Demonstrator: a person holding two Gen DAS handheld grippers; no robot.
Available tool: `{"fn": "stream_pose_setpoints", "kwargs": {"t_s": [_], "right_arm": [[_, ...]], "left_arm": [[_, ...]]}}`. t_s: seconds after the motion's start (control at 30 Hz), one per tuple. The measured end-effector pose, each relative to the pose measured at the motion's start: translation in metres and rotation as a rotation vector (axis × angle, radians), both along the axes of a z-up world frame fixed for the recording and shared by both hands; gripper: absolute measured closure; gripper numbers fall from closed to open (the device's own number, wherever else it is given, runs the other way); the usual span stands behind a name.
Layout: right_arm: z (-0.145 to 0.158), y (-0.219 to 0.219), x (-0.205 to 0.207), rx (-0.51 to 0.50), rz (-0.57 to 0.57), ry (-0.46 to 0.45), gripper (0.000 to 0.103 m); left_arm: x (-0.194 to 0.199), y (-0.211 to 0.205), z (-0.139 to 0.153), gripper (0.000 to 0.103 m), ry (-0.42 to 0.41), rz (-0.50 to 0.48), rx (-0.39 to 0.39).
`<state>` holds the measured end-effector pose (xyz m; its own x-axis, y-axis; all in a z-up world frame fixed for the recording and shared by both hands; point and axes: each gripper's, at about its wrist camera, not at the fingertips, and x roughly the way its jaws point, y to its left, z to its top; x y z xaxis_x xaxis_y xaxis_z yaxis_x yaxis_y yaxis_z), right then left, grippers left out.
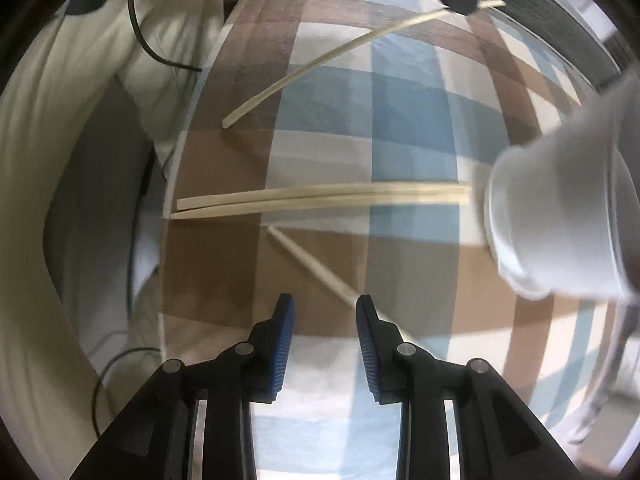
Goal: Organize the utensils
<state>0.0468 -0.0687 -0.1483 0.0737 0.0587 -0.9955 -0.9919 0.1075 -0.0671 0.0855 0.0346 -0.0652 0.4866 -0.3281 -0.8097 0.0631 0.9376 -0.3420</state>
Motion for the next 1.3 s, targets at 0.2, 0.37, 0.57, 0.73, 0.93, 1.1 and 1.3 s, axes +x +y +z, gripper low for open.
{"fn": "stream_pose_setpoints", "kwargs": {"t_s": [0.2,0.37,0.57,0.73,0.93,1.1,1.3], "right_arm": [[-0.017,0.02,0.004,-0.043,0.107,0.036,0.072],[-0.021,0.028,0.006,-0.036,0.109,0.062,0.093],[-0.011,0.011,0.013,0.055,-0.077,0.059,0.099],[0.001,-0.005,0.02,0.186,-0.291,0.031,0.099],[0.035,-0.038,0.024,0.428,-0.604,-0.036,0.099],[0.05,-0.066,0.023,0.635,-0.844,-0.057,0.099],[0.074,-0.077,0.015,0.829,-1.003,-0.079,0.099]], "left_arm": [[0.003,0.005,0.0,0.102,-0.001,0.003,-0.004],[0.006,0.008,-0.001,0.102,0.004,0.006,-0.008],[0.007,0.007,-0.001,0.102,0.008,0.005,-0.017],[0.004,0.004,0.002,0.102,-0.007,-0.006,-0.006],[-0.002,0.003,0.01,0.102,-0.025,0.006,-0.029],[-0.012,-0.008,0.019,0.102,-0.046,-0.037,-0.012],[-0.021,-0.016,0.023,0.102,-0.024,-0.068,0.01]]}}
